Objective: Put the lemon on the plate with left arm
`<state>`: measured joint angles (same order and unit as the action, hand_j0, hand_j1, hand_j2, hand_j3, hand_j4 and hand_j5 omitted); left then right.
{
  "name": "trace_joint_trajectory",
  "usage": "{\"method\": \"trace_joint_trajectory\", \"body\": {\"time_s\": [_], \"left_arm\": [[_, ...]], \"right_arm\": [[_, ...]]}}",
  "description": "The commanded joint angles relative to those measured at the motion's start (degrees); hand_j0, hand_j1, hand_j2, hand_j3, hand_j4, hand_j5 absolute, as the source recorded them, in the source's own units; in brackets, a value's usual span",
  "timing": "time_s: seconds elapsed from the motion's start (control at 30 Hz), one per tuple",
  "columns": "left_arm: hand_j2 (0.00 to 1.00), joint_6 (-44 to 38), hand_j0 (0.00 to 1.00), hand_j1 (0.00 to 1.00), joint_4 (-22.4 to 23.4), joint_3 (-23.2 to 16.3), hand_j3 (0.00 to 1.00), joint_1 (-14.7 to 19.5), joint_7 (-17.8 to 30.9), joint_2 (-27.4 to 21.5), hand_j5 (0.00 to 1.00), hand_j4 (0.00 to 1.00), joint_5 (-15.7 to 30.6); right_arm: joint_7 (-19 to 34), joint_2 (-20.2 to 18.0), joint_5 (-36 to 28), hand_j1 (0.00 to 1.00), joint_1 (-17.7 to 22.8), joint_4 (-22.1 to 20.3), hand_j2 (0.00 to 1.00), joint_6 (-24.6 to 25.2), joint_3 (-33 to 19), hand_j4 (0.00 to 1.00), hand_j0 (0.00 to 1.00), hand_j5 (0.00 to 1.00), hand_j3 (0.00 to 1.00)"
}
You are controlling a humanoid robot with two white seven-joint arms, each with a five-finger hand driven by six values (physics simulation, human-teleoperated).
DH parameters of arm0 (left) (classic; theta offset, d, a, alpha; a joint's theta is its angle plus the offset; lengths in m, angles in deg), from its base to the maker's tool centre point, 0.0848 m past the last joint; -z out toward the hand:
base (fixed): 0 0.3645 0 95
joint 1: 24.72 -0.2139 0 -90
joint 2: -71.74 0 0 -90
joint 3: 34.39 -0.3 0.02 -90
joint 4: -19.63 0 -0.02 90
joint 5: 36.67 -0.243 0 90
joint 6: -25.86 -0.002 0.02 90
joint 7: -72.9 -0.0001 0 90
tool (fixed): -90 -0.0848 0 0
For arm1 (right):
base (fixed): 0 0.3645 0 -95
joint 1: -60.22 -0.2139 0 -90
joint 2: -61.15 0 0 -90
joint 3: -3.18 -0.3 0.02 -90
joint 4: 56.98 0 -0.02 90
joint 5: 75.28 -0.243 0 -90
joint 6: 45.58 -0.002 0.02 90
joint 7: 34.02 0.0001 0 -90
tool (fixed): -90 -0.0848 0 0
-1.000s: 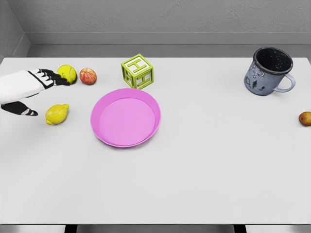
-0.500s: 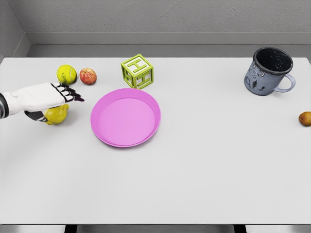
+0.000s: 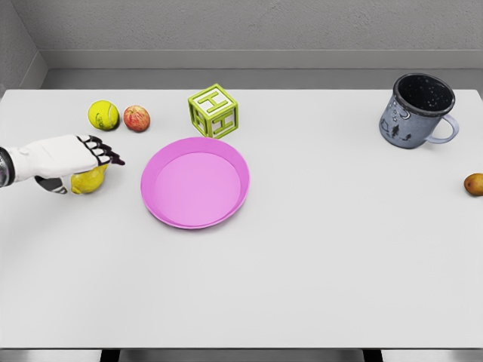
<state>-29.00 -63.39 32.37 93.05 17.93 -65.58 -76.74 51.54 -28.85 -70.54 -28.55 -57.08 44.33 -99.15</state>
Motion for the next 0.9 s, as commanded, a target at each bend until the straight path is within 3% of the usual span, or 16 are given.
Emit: {"method": "trace_joint_trajectory", "body": {"time_s": [0.0, 0.23, 0.87], "left_arm": [[1.0, -0.1, 1.0, 1.0, 0.1, -0.2, 1.0, 0.0, 0.0, 0.5, 1.0, 1.0, 0.1], [1.0, -0.1, 1.0, 1.0, 1.4, -1.5, 1.0, 0.0, 0.0, 2.1, 1.0, 1.0, -2.1], [1.0, -0.1, 1.0, 1.0, 3.0, -1.5, 1.0, -0.1, 0.0, 2.2, 1.0, 1.0, -2.5]], "right_arm": [[0.0, 0.0, 0.0, 1.0, 0.0, 0.0, 1.0, 0.0, 0.0, 1.0, 1.0, 1.0, 1.0], [0.0, 0.0, 0.0, 1.0, 0.0, 0.0, 1.0, 0.0, 0.0, 1.0, 1.0, 1.0, 1.0], [0.0, 0.0, 0.0, 1.0, 0.0, 0.0, 1.0, 0.0, 0.0, 1.0, 1.0, 1.0, 1.0]]}}
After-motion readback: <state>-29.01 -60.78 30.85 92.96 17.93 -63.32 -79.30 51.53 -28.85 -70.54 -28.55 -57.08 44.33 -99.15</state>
